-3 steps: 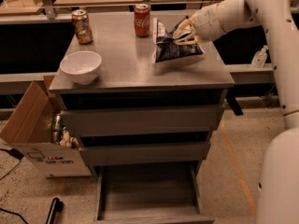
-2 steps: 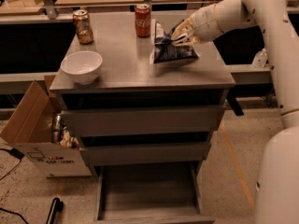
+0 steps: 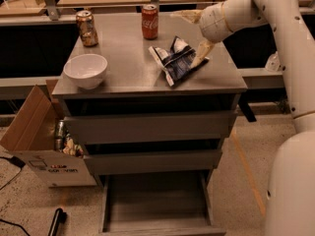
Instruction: Pick blue chip bag from bottom drawer and place on counter
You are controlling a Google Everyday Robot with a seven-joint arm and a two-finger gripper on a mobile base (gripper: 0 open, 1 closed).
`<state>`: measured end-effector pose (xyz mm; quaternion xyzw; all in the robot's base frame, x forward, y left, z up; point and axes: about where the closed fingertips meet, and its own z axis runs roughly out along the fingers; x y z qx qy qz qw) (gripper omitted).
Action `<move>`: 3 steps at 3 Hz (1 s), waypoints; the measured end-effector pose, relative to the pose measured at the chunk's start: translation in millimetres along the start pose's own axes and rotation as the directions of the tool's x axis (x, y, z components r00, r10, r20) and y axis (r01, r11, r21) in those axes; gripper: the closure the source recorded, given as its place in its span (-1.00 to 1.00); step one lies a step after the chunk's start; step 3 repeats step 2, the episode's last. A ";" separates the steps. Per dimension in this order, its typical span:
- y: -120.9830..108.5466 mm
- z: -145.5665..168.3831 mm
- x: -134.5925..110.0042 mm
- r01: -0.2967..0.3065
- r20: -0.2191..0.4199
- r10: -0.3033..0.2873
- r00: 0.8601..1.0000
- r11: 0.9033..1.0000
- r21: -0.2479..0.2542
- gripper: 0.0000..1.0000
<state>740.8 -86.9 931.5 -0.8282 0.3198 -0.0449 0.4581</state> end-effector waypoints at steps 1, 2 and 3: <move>-9.4 -15.5 -14.5 0.067 -0.003 -0.067 0.998 0.998 -0.014 -1.00; -17.1 -38.9 -20.8 0.121 -0.013 -0.120 0.993 0.991 0.055 -1.00; -17.1 -38.9 -20.8 0.121 -0.013 -0.120 0.993 0.991 0.055 -1.00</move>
Offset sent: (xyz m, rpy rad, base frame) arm -0.0390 -0.0485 0.0832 0.0979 -0.3100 -0.0165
